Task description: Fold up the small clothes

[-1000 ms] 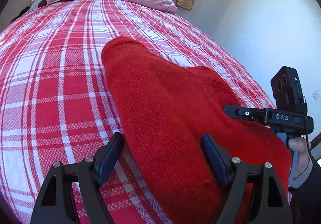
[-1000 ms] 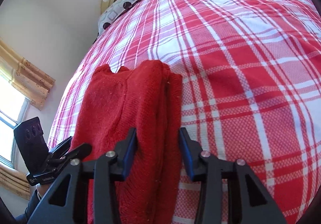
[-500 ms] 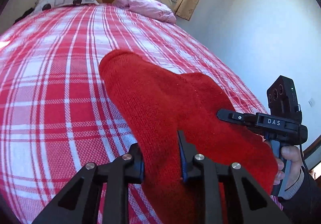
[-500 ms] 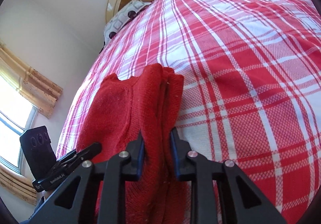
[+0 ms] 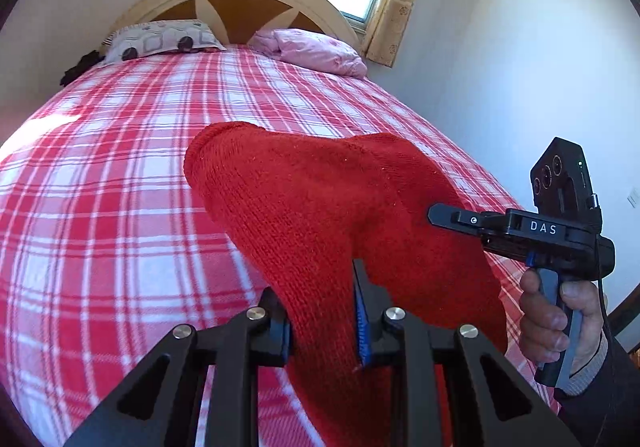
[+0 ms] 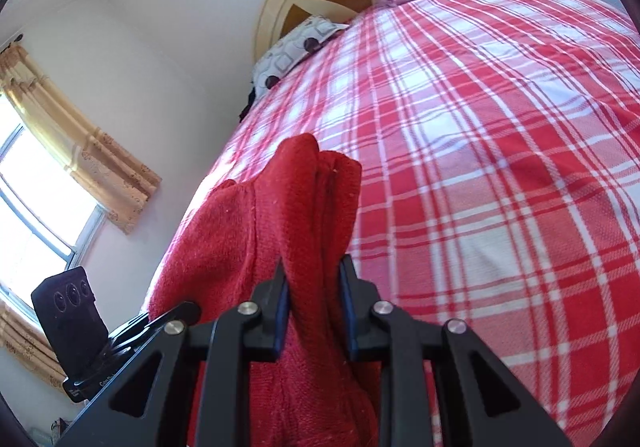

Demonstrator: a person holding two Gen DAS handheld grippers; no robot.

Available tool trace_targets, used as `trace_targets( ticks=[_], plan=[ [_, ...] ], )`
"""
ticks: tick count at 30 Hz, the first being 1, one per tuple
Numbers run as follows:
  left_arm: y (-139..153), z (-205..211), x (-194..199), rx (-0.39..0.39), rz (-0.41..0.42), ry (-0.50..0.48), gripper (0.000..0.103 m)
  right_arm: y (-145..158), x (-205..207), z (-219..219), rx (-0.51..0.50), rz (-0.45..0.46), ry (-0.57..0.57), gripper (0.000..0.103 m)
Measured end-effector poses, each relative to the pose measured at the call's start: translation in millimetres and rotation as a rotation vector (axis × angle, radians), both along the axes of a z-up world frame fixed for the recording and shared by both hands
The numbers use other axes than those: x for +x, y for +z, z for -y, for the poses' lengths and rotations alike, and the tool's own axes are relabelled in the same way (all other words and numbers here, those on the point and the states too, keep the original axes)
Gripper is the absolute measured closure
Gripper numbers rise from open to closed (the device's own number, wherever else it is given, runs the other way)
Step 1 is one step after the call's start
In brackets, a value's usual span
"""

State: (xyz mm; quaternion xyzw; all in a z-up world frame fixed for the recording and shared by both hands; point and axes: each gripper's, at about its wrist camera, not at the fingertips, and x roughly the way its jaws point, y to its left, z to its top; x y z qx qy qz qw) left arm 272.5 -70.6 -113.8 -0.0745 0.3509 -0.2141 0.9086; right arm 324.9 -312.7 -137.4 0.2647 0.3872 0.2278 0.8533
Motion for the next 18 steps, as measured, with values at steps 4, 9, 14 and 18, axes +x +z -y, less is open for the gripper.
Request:
trace_targets(
  ticks=[4,9,14,18],
  plan=[
    [12,-24,-20,0.021,0.015,0.047,0.079,10,-7,-34,0.009,0.017,0.058,0.078],
    [21,-57,-50,0.049,0.023,0.122,0.079,15,-18,-75,0.036,0.025,0.128,0.078],
    [25,-91,-76,0.052,0.022,0.193,0.079,14,-33,-120,0.044,0.028,0.196,0.078],
    [24,-116,-100,0.051,0.019,0.245,0.079,15,-43,-150,0.052,0.03,0.254,0.078]
  ],
)
